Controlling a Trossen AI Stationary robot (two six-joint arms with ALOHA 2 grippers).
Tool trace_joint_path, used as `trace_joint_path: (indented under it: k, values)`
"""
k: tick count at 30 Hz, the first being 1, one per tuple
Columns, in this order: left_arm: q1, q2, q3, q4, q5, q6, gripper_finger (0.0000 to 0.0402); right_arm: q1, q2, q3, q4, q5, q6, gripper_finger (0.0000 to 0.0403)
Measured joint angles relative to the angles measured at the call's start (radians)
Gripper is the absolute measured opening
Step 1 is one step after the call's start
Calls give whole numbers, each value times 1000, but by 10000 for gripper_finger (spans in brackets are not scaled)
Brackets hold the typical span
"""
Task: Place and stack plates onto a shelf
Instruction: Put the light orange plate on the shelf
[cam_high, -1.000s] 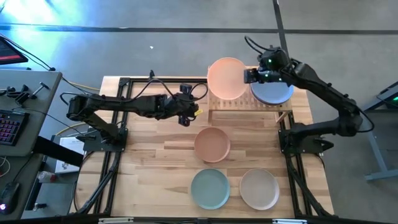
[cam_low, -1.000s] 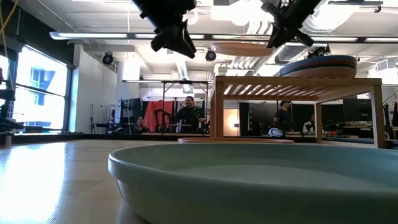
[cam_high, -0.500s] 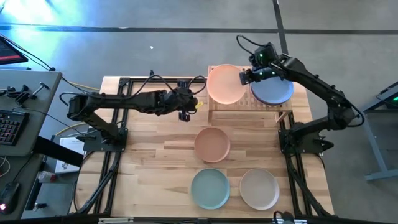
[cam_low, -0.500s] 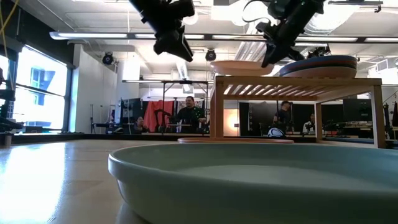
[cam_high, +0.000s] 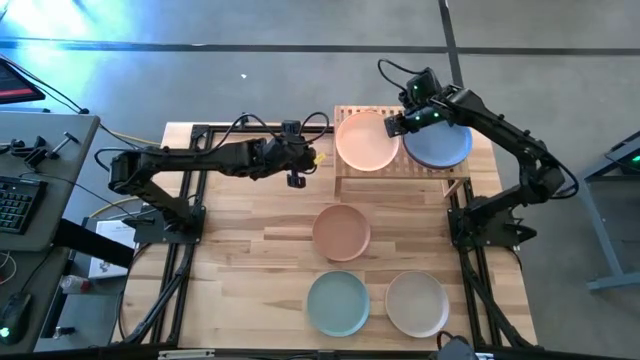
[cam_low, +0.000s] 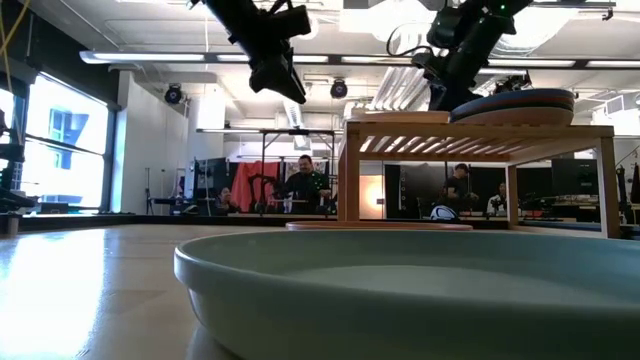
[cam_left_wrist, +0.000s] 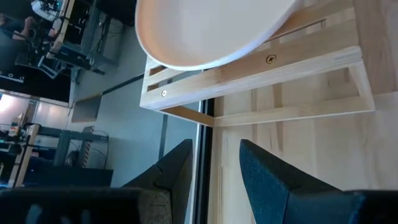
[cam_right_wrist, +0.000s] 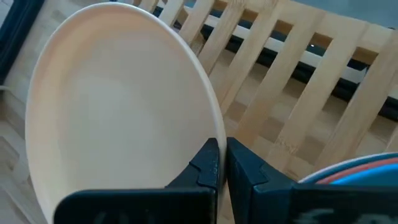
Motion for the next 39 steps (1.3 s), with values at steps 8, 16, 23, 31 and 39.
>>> trace_joint_path:
  k: [8, 16, 23, 31, 39]
  values:
    - [1, 0, 0, 5, 0, -6, 122, 0, 5, 0, 39, 6, -2, 0]
    - [6, 0, 0, 6, 0, -24, 122, 0, 5, 0, 37, 20, -2, 0]
    - [13, 0, 0, 6, 0, -27, 122, 0, 5, 0, 37, 43, -1, 1]
    - [12, 0, 0, 6, 0, -27, 122, 0, 5, 0, 37, 1, 21, 0]
    - [12, 0, 0, 6, -1, -44, 122, 0, 5, 0, 37, 9, 27, 1]
